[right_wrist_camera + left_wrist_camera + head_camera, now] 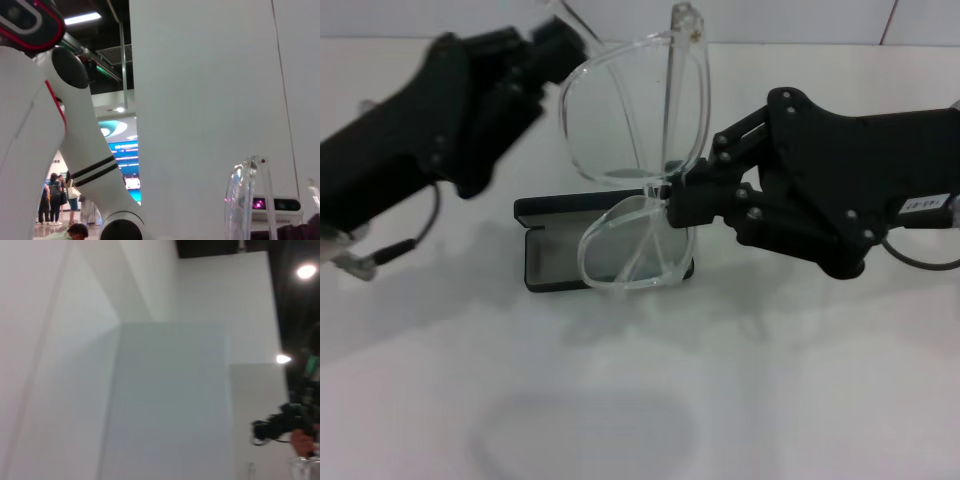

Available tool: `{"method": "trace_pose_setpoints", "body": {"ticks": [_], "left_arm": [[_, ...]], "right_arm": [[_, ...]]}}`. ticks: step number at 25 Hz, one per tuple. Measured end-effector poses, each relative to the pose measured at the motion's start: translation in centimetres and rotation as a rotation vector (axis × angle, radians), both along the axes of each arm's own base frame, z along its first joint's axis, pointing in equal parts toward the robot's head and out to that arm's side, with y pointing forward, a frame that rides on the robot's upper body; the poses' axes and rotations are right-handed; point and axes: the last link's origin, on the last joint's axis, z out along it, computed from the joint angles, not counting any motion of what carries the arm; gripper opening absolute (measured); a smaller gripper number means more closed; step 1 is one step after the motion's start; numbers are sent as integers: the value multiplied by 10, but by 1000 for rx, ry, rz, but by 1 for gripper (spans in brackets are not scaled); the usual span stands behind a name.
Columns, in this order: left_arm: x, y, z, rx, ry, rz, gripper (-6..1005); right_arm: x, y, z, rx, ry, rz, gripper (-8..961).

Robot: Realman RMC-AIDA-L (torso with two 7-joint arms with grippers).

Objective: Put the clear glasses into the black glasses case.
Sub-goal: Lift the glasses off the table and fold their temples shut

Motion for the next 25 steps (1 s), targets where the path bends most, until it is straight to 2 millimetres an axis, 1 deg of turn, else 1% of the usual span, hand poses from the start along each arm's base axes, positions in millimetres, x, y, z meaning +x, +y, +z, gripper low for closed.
{"method": "trace_pose_setpoints", "body": {"ticks": [5,11,14,18,23,25], "left_arm": [[-19,-3,15,62,-5,76,79],[-39,-13,26,67,23,127,79],[-46,-19,27,43,49,144,79],[-51,-27,25,6,114,141,80],[-54,-37,21,-34,184,126,80],[-57,-44,18,-66,230,113,80]], "right_arm": [[1,0,9,4,-18,-11,60],[8,4,19,44,-47,-50,60],[10,8,20,43,-78,-77,60],[9,14,17,31,-178,-99,60],[1,20,15,55,-313,-109,60],[-2,21,16,70,-357,-112,60]]}}
